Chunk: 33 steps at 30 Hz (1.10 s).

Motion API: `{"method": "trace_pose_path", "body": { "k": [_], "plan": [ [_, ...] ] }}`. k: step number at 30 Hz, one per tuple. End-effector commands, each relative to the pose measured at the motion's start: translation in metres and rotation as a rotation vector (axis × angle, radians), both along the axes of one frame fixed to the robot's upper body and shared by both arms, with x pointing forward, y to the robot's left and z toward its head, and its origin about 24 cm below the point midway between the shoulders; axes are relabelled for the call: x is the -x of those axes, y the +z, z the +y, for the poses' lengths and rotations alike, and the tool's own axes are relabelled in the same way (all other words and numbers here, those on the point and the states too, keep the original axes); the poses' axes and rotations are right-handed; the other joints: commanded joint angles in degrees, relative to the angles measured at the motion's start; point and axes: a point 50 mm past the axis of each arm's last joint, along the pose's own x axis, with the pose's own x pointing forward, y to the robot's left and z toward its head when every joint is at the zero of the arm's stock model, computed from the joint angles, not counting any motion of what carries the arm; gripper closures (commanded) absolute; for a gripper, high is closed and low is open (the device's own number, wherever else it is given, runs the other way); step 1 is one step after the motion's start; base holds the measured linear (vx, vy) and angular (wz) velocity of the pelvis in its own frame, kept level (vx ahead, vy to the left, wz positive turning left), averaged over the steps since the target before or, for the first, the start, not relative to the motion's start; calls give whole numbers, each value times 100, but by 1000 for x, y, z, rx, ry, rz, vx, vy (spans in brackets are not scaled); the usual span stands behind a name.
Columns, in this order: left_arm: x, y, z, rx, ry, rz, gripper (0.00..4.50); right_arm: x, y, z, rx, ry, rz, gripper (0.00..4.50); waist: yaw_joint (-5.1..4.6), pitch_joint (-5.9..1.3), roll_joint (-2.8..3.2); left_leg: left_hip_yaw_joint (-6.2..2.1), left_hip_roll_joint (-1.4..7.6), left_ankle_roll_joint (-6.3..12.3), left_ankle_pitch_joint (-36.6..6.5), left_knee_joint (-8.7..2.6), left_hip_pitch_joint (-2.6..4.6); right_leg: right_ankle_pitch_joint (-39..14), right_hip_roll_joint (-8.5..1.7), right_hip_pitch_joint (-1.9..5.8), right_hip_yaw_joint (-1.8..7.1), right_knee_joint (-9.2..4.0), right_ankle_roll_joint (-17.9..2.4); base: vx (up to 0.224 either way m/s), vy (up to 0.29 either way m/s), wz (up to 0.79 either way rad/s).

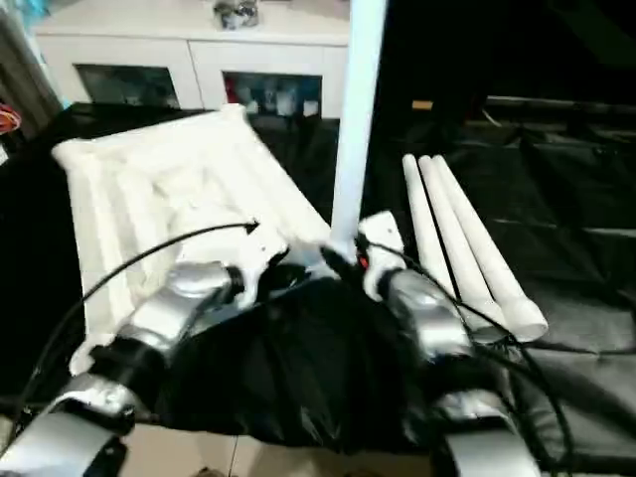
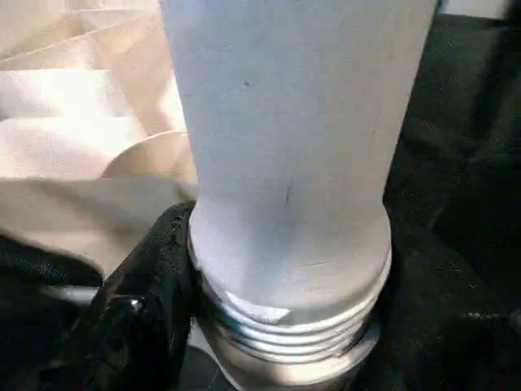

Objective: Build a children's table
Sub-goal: Rotate leg to tighten

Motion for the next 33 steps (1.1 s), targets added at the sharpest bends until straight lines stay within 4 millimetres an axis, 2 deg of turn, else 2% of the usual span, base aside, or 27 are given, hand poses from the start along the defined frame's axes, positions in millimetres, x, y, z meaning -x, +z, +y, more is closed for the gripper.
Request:
{"method": "trace_pose_path", "body": {
  "k": [1,6,8,11,14,18,20,21,22,27,31,33],
  "plan": [
    [-8,22,-13,73,13,-95,450,10,-21,14,7,36,89,119,17,-350,-54,-136,235,236,-1409,-396,47,-1777,-408,247,240,-485,-1177,0,0,0],
    [-3,20,-13,77,-61,-87,450,9,-16,15,-53,71,71,68,44,-364,-53,-123,235,394,-1247,-382,34,-1419,-405,274,245,-442,-1273,0,0,0],
    [1,19,-10,82,-110,-76,450,13,-14,11,-39,143,45,61,60,-359,-60,-120,239,420,-1277,-382,32,-1455,-414,279,242,-450,-1281,0,0,0],
    [4,18,-8,80,-137,-68,450,16,-13,7,-35,184,32,25,69,-352,-64,-122,247,414,-1325,-388,43,-1564,-414,279,243,-456,-1260,0,0,0],
    [7,16,-3,79,-175,-61,450,20,-12,2,-33,241,23,25,65,-349,-60,-127,256,415,-1366,-395,39,-1610,-413,273,243,-462,-1255,0,0,0],
    [13,13,6,76,-246,-57,450,29,-10,-9,-15,365,17,25,78,-344,-94,-122,258,436,-1368,-393,37,-1669,-410,285,248,-467,-1225,0,0,0],
    [16,12,10,76,-271,-54,450,32,-9,-13,-13,408,20,25,92,-344,-80,-122,264,459,-1354,-393,40,-1694,-414,275,251,-465,-1211,0,0,0],
    [20,11,16,76,-314,-43,450,37,-8,-18,-8,478,34,25,106,-337,-38,-126,269,457,-1374,-398,38,-1715,-414,268,251,-462,-1220,0,0,0],
    [20,11,16,76,-316,-41,450,38,-8,-18,-7,483,36,25,106,-337,-38,-126,269,457,-1374,-398,38,-1715,-414,268,251,-462,-1220,0,0,0],
    [26,9,24,71,-375,-13,450,45,-8,-22,10,577,67,25,111,-330,-45,-125,279,399,-1503,-414,42,-1862,-404,261,245,-470,-1211,0,0,0],
    [30,10,29,67,-430,12,450,52,-7,-27,21,669,97,25,137,-334,-87,-122,288,419,-1425,-410,39,-1852,-409,263,250,-452,-1210,0,0,0],
    [30,11,30,68,-434,15,450,53,-7,-27,23,678,101,42,132,-334,-73,-119,291,419,-1397,-409,43,-1804,-408,251,252,-450,-1230,0,0,0]
  ]
}}
